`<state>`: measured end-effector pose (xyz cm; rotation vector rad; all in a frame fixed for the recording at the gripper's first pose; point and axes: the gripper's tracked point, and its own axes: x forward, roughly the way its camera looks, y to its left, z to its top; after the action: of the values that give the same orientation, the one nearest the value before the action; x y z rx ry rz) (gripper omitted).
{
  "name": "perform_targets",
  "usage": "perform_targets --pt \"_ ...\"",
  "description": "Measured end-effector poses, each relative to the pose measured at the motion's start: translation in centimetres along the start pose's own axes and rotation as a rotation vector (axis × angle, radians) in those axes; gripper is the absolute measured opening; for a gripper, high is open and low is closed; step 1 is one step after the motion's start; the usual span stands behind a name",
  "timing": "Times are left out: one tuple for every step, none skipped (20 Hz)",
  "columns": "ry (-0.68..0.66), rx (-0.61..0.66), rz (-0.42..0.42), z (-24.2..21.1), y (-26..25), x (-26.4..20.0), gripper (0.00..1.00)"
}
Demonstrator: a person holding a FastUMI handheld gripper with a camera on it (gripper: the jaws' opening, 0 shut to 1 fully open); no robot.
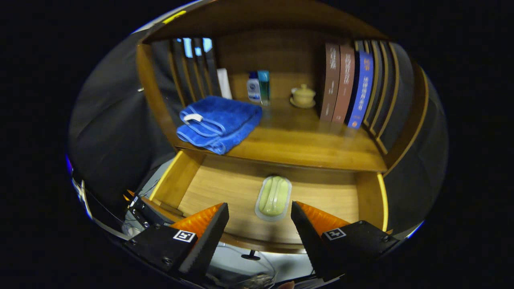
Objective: Pull open the drawer, take out the items inside it, and place them on the countertop above the cabinet.
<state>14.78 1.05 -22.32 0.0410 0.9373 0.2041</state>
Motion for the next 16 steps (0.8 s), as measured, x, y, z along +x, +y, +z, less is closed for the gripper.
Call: perform_targets --pt "0.060 0.031 0.009 -0.3 0.1 1.8 1.00" --pt "0.101 0.055 -0.012 -0.6 -0.5 3.4 0.99" --pt "0.141 0.059 -0.043 -1.0 -1.2 5.1 1.00" --pt "0.165 0.062 -0.075 -1.4 -1.7 6.2 1.00" --pt "0.189 0.064 -0.095 -1.8 -2.4 7.4 1.00" --pt "0.204 0.071 -0.103 -2.2 -2.8 8.2 0.95" --pt "0.205 0.090 -0.111 -2.2 -2.9 8.8 0.91" --pt "0.208 0.104 -0.113 -2.1 -2.8 9.1 0.87" --pt "0.210 0.108 -0.120 -2.2 -3.0 9.6 0.86" --pt "0.210 0.106 -0.134 -2.2 -3.4 10.0 0.86" --pt "0.206 0.103 -0.141 -2.3 -3.5 10.5 0.86" --pt "0.204 0.111 -0.144 -2.3 -3.5 10.8 0.86" --pt "0.208 0.130 -0.149 -2.6 -3.6 11.2 0.78" --pt "0.215 0.149 -0.139 -2.8 -3.2 11.6 0.69" --pt "0.229 0.145 -0.130 -3.1 -3.0 12.0 0.60" --pt "0.237 0.113 -0.148 -3.5 -3.6 11.8 0.52"
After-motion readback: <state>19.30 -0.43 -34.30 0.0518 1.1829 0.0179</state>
